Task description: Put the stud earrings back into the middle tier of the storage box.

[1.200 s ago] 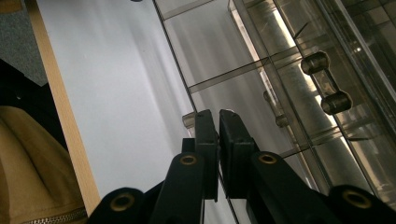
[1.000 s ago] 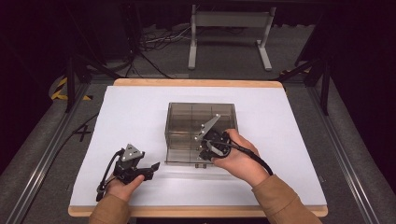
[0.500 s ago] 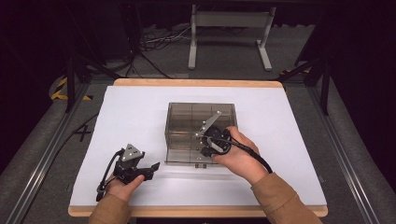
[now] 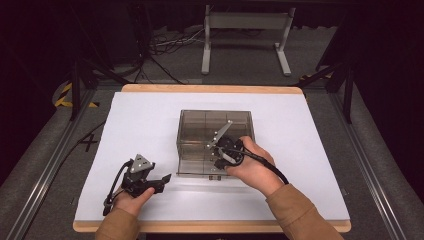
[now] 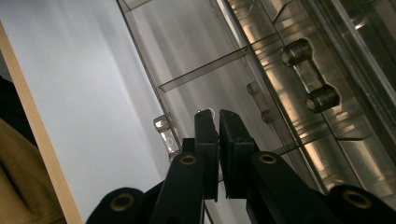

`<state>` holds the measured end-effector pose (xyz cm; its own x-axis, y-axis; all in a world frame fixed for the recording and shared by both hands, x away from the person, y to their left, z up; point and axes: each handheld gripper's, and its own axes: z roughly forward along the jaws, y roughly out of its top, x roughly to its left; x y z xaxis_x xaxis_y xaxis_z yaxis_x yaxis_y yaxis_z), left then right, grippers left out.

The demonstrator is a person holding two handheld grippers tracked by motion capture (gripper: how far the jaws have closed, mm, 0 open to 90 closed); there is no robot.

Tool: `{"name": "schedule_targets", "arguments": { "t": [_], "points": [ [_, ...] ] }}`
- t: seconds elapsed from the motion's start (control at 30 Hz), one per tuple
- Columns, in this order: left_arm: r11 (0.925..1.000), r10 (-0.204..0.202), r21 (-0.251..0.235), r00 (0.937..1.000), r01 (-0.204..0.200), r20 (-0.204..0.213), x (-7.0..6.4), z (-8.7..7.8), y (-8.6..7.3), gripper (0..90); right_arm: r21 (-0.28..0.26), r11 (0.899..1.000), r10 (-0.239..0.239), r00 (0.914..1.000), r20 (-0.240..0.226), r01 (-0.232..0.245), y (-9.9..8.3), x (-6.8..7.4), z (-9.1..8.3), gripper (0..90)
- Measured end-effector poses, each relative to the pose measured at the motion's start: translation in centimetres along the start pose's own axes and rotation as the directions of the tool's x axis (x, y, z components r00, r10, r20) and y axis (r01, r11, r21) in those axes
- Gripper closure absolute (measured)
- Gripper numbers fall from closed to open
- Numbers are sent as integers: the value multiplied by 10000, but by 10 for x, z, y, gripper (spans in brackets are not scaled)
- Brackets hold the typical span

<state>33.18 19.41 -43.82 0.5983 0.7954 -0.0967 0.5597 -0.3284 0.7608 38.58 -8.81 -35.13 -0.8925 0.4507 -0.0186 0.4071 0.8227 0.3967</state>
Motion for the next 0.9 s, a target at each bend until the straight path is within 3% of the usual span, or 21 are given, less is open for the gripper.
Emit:
{"name": "schedule_targets", "arguments": {
  "t": [0.9],
  "points": [
    [10000,26,29,10000,-26,19,0,0,0,279,880,9961,-7,10000,-20,9,-1,-8,26,862]
  ]
}}
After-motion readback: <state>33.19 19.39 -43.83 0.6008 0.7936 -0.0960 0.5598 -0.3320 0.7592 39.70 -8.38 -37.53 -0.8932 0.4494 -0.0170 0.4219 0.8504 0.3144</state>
